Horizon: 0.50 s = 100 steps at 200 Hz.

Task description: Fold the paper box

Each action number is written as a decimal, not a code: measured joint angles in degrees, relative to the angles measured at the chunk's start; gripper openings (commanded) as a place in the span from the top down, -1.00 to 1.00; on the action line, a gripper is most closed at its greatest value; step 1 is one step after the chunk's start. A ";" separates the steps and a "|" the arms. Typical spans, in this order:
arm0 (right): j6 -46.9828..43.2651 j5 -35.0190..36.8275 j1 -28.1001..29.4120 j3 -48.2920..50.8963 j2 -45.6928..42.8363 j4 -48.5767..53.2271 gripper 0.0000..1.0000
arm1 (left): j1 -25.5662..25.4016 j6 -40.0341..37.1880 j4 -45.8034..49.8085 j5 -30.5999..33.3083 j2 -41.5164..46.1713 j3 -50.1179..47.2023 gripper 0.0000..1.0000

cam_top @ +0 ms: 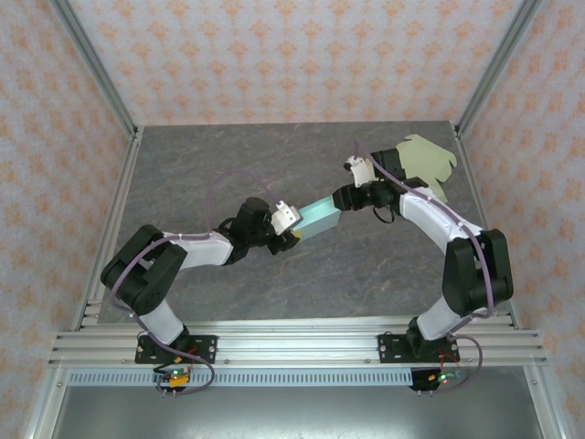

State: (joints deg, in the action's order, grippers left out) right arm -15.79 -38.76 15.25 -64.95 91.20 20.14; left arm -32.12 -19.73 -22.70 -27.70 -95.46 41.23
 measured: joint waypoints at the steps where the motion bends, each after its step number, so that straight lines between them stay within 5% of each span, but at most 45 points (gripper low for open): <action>1: -0.20 0.04 0.00 -0.09 0.09 0.00 0.30 | 0.00 0.02 0.00 0.00 -0.02 0.00 0.16; 56: -3.50 2.36 1.53 -1.79 2.05 0.76 0.63 | 0.42 0.79 0.02 -0.50 -0.74 0.76 0.14; 100: 4.42 8.02 3.21 0.00 0.61 -0.13 0.77 | 0.61 1.22 0.35 1.18 -0.74 1.66 0.05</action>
State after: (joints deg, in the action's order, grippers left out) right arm -11.38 -30.74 18.46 -64.95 91.81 20.01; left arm -31.51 -18.50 -22.35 -26.52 -96.20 42.89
